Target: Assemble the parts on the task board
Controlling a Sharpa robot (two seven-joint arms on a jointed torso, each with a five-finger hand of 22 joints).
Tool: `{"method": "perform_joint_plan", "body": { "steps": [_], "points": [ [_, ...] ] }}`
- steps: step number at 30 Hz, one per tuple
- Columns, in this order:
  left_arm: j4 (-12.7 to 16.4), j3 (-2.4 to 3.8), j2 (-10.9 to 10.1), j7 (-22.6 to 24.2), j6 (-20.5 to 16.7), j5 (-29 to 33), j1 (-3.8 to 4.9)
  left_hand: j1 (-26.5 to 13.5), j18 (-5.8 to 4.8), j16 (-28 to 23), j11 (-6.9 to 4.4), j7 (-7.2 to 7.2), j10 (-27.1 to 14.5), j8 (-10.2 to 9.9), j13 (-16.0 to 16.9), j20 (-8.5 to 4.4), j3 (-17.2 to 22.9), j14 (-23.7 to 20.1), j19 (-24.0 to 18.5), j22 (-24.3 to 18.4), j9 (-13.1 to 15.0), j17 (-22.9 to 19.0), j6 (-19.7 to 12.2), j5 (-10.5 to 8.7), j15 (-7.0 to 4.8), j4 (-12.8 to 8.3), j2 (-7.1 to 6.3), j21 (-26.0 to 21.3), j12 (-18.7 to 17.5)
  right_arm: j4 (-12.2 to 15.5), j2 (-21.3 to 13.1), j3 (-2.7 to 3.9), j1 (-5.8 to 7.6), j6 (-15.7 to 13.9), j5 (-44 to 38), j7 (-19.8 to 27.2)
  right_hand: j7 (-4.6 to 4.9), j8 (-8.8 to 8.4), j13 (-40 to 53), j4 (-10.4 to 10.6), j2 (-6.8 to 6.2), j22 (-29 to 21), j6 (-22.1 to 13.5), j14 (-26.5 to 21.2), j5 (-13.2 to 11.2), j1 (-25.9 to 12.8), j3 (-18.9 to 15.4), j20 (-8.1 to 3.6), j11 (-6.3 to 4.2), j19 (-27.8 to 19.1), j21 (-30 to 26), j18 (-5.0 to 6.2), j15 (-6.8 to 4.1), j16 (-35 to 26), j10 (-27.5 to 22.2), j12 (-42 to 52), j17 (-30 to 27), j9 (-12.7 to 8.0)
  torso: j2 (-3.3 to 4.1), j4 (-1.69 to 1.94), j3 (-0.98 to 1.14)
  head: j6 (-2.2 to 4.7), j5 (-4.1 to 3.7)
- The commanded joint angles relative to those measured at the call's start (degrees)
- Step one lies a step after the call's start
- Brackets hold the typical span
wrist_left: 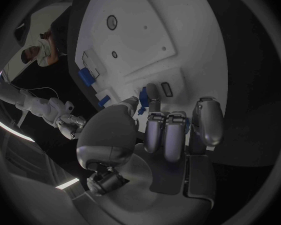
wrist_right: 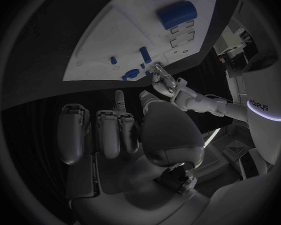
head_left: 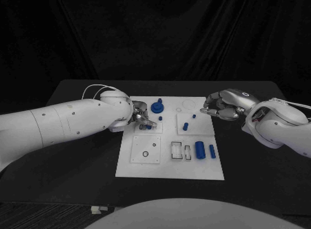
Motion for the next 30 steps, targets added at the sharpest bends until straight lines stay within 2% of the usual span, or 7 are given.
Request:
{"method": "perform_joint_plan", "body": {
  "steps": [1, 5, 7, 13, 19, 30],
  "points": [
    [-0.18, -0.25, 0.06, 0.62, -0.01, 0.01, -0.41, 0.7, 0.71, 0.15, -0.08, -0.02, 1.87, 1.05, 11.6, 0.02, -0.46, 5.95, 0.05, 6.96, 1.45, 15.08, -0.66, 0.61, 0.14, 0.0, 0.16, -0.3, -0.08, 0.01, -0.04, 0.03, -0.12, 0.11, -0.09, -1.0, -0.06, -0.28, 15.1, 0.06, 0.03, 11.91, 0.43, 4.65, 0.19, 0.48, 0.3, 0.5, 0.41, 1.67, -0.31, 0.49, 0.33, -0.32, 5.89, 0.14, 8.89, -0.07, -0.01, 0.01, -0.01, -0.01, -0.01],
    [-0.24, -0.25, 0.11, 0.95, -0.09, 0.01, -0.41, 1.16, 0.71, 0.15, -0.14, -0.12, 1.88, 2.37, 11.61, -0.01, -0.67, 5.95, 0.09, 7.1, 3.27, 15.08, -1.16, 1.37, 0.09, 0.12, 0.43, -0.4, -0.07, 0.04, -0.07, 0.03, -0.12, 0.1, -0.09, -1.08, -0.06, -0.28, 15.1, 0.06, 0.03, 11.91, 0.43, 4.65, 0.19, 0.48, 0.3, 0.5, 0.41, 1.67, -0.31, 0.49, 0.33, -0.32, 5.89, 0.14, 8.89, -0.07, 0.01, 0.01, 0.0, -0.01, -0.08],
    [-0.27, -0.25, 0.13, 1.2, -0.24, 0.01, -0.41, 1.61, 0.72, 0.15, -0.21, -0.2, 1.95, 3.14, 11.67, -0.05, -0.7, 5.95, 0.12, 7.2, 4.4, 15.08, -1.55, 2.39, 0.04, 0.06, 0.56, -0.46, -0.01, 0.03, -0.1, 0.03, -0.13, 0.11, -0.09, -1.13, -0.06, -0.29, 15.1, 0.07, 0.03, 11.9, 0.44, 4.65, 0.18, 0.48, 0.3, 0.5, 0.41, 1.66, -0.32, 0.5, 0.33, -0.33, 5.89, 0.14, 8.88, -0.08, 0.01, -0.01, -0.01, -0.01, -0.08],
    [-0.35, -0.25, 0.18, 1.75, -0.43, 0.01, -0.41, 2.52, 0.71, 0.15, -0.31, -0.33, 2.04, 3.98, 11.74, -0.11, -0.73, 5.95, 0.18, 7.35, 5.7, 15.08, -2.0, 3.55, -0.05, -0.33, 0.36, -0.54, 0.06, -0.02, -0.15, 0.03, -0.13, 0.07, -0.09, -1.21, -0.05, -0.3, 15.1, 0.08, 0.04, 11.9, 0.46, 4.65, 0.18, 0.48, 0.3, 0.5, 0.41, 1.66, -0.34, 0.5, 0.33, -0.34, 5.89, 0.14, 8.87, -0.09, 0.0, -0.01, -0.01, -0.01, -0.12],
    [-0.44, -0.25, 0.24, 2.04, -0.43, 0.01, -0.41, 3.06, 0.68, 0.15, -0.4, -0.44, 2.18, 4.64, 11.86, -0.17, -0.82, 5.95, 0.32, 7.5, 6.47, 15.08, -1.83, 3.37, -0.11, -0.67, 0.15, -0.47, 0.17, -0.05, -0.11, 0.03, -0.13, 0.04, -0.09, -1.26, -0.05, -0.3, 15.1, 0.08, 0.04, 11.9, 0.46, 4.65, 0.18, 0.48, 0.3, 0.5, 0.41, 1.66, -0.34, 0.5, 0.33, -0.34, 5.89, 0.14, 8.87, -0.09, 0.0, -0.02, -0.01, -0.01, -0.09],
    [-0.54, -0.25, 0.31, 2.36, -0.61, 0.01, -0.41, 3.46, 0.68, 0.15, -0.84, -0.98, 2.27, 8.6, 11.9, -0.53, -1.76, 5.95, 0.53, 7.9, 11.42, 15.08, -1.88, 2.63, -0.46, -0.36, 0.23, -0.7, 0.22, -0.15, -0.09, 0.03, -0.15, 0.07, -0.09, -1.37, -0.05, -0.31, 15.1, 0.11, 0.08, 11.88, 0.5, 4.65, 0.17, 0.48, 0.3, 0.5, 0.41, 1.64, -0.38, 0.51, 0.34, -0.35, 5.89, 0.14, 8.85, -0.11, 0.0, 0.0, -0.02, -0.01, 0.07]
  ]
}}
